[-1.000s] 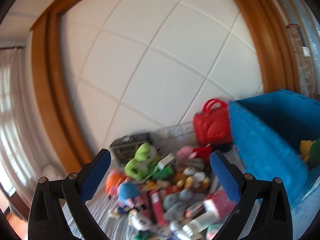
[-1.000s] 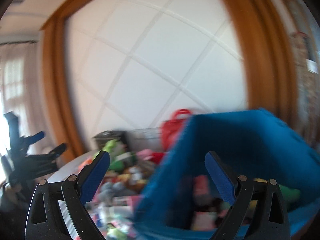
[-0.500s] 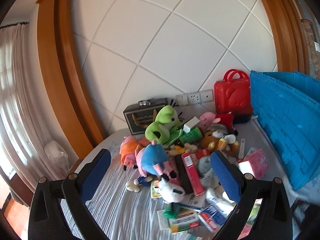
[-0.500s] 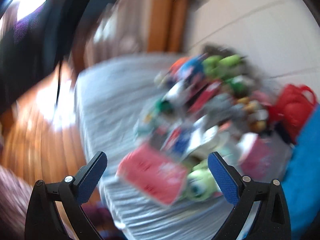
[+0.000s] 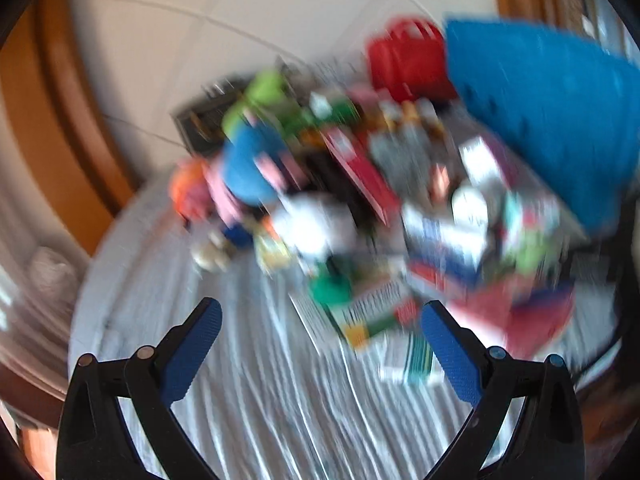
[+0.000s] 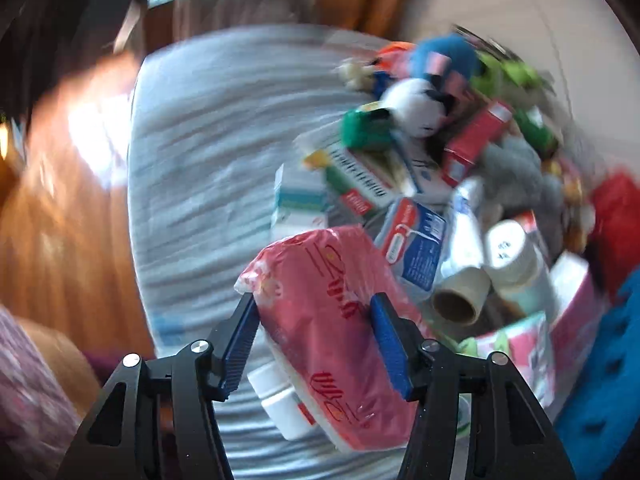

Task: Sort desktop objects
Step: 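Return both grippers to the table heap, then grasp a pink tissue pack with the right gripper while the left grasps a teal medicine box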

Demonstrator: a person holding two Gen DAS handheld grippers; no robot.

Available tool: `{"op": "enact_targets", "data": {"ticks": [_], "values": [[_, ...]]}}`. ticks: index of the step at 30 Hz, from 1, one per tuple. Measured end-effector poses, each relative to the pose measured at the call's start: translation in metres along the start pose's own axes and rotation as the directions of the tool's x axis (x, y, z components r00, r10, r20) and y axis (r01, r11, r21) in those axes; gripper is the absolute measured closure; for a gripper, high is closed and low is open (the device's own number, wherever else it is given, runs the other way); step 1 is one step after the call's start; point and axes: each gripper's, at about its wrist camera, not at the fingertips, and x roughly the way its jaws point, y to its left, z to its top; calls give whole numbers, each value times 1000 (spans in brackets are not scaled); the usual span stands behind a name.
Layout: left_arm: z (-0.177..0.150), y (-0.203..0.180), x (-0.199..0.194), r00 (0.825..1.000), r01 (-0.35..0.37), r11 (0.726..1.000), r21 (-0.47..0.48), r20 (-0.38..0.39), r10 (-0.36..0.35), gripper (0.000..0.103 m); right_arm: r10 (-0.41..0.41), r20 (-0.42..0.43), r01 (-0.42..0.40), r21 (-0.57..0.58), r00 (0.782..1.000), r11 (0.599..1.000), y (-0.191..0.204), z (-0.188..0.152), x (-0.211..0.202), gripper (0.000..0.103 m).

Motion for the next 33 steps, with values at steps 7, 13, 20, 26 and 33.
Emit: {"op": "enact_targets", "data": {"ticks": [7, 13, 20, 26, 33], "values": [[-35, -34, 49, 983, 170, 980, 105, -93, -160, 2, 72, 75, -94, 340, 995, 936, -55, 7, -27, 53], [-36, -54, 78, 963, 250, 962, 110, -129, -236, 3, 58, 93, -91, 409, 994, 908, -57, 9, -30, 54], [-34, -51, 81, 949, 297, 952, 75, -139, -284, 43, 23, 78, -55, 437, 997, 898, -55, 15, -28, 57], [-31, -40, 61, 954, 292, 955, 59, -96, -285, 43, 23, 90, -62, 465, 996, 883, -58, 20, -36, 59], [-5, -24, 27, 960, 278, 956, 93, 7, -280, 43, -13, 157, -62, 463, 988, 884, -55, 37, -69, 59]]}}
